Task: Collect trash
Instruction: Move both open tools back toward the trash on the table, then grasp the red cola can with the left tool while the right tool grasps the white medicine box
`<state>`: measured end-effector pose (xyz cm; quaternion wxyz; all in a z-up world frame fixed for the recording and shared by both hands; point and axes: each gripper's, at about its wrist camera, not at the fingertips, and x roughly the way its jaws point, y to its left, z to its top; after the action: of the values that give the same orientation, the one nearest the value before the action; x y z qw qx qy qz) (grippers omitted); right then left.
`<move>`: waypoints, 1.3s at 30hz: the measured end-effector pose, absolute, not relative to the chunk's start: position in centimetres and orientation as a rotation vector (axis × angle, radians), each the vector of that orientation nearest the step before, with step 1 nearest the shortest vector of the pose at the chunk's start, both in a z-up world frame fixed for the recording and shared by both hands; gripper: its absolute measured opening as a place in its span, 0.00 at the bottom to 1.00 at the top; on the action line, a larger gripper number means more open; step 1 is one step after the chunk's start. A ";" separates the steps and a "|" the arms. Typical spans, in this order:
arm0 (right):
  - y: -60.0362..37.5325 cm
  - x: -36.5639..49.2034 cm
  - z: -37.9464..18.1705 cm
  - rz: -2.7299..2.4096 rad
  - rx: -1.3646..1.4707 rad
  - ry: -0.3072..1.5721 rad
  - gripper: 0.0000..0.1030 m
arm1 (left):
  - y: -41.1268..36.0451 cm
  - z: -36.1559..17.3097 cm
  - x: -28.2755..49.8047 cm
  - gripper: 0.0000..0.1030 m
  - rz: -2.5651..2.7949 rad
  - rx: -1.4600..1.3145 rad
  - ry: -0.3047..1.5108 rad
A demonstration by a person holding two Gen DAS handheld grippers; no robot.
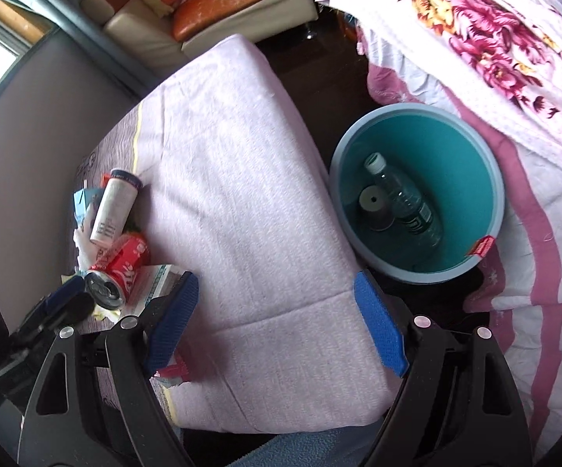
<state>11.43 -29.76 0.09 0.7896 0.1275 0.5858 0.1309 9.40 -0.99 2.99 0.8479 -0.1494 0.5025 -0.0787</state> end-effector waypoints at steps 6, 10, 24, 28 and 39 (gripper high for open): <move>-28.3 11.4 -1.6 0.310 0.277 1.306 0.76 | 1.4 3.5 10.0 0.89 -0.124 -0.371 1.058; -28.1 11.5 -2.4 0.318 0.284 1.325 0.76 | 2.6 4.1 10.0 0.89 -0.114 -0.399 1.052; -26.3 11.7 -3.9 0.380 0.309 1.372 0.76 | 3.8 0.0 10.0 0.89 -0.022 -0.288 1.150; -25.1 11.7 -4.0 0.412 0.301 1.375 0.76 | 4.0 -1.7 9.0 0.88 -0.033 -0.240 1.169; -19.5 11.1 -4.5 0.545 0.268 1.413 0.58 | 4.5 -4.5 6.8 0.60 -0.138 -0.246 1.174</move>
<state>11.08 -19.48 -4.50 0.7187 0.1211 0.6388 0.2462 6.79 4.46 -4.45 0.8232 -0.1157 0.5520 -0.0648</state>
